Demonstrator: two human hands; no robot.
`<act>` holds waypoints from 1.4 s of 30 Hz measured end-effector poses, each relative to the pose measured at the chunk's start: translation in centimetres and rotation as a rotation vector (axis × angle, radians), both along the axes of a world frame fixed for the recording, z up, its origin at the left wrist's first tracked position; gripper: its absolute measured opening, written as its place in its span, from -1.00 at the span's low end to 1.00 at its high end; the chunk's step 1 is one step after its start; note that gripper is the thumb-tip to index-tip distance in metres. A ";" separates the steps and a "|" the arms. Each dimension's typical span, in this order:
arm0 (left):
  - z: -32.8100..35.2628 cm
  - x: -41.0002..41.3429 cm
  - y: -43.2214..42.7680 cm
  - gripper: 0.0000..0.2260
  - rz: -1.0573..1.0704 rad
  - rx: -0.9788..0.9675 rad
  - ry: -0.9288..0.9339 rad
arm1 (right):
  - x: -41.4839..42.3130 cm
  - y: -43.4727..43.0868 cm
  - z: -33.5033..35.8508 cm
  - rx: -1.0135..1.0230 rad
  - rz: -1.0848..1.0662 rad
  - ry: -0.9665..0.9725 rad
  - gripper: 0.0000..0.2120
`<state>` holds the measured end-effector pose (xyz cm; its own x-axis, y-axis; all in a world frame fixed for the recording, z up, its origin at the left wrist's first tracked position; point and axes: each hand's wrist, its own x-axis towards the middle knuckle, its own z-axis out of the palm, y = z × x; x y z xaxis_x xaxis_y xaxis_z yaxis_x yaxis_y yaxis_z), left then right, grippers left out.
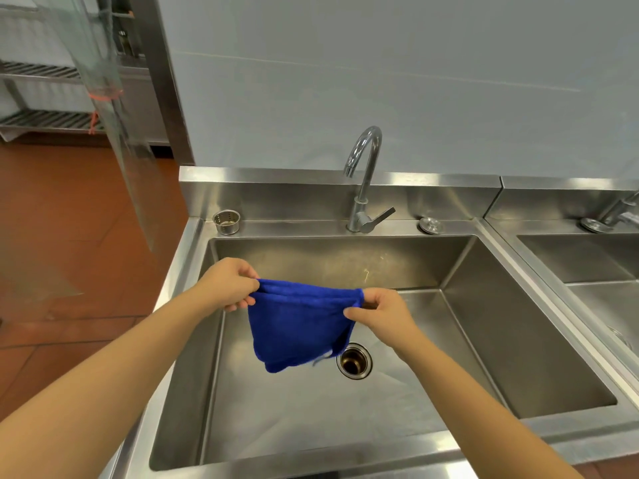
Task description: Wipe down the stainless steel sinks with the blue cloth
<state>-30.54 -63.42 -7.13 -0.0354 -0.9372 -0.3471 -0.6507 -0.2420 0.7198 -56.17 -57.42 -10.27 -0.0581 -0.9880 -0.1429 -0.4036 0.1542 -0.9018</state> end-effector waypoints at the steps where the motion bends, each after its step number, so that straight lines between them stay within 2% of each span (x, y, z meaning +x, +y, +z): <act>1: -0.3 0.4 0.2 -0.88 -0.017 0.025 0.013 | -0.2 0.1 0.0 0.010 -0.034 -0.043 -0.94; 5: -1.6 1.2 1.6 -0.95 -0.113 0.066 0.068 | -0.6 0.5 -1.7 0.130 -0.150 -0.180 -0.89; 9: -3.7 2.4 3.6 -0.98 -0.019 0.114 0.233 | -0.6 1.5 -3.9 0.241 -0.084 -0.225 -0.66; 13: -5.6 3.8 6.6 -0.85 0.050 0.156 0.131 | 1.4 2.2 -5.1 0.237 0.041 -0.155 -0.82; 18: -5.9 6.2 9.4 -0.94 0.229 -0.023 0.071 | 5.4 2.2 -5.3 0.158 0.042 -0.180 -0.79; 21: -4.4 8.4 10.7 -0.94 0.241 -0.088 0.066 | 7.5 3.3 -4.6 0.082 0.086 -0.176 -0.79; 25: -3.4 11.3 13.1 -0.95 0.202 -0.135 0.007 | 10.1 5.8 -3.9 0.039 0.135 -0.162 -0.78; 28: -4.3 13.4 16.2 -0.96 0.183 -0.091 0.002 | 12.1 9.0 -4.6 0.068 0.149 -0.089 -0.79; 34: -10.8 17.6 24.7 -0.86 0.044 0.085 0.003 | 15.6 17.5 -9.1 0.186 0.146 0.072 -0.72; 38: -14.3 17.7 27.9 -0.83 -0.104 0.073 -0.084 | 16.1 22.5 -11.8 0.210 0.139 0.229 -0.66; 40: -15.0 17.6 28.3 -0.81 -0.144 0.086 -0.076 | 16.4 23.9 -12.1 0.213 0.139 0.241 -0.64; 42: -14.5 17.7 28.0 -0.88 -0.125 0.065 -0.077 | 16.8 24.5 -11.3 0.195 0.137 0.224 -0.68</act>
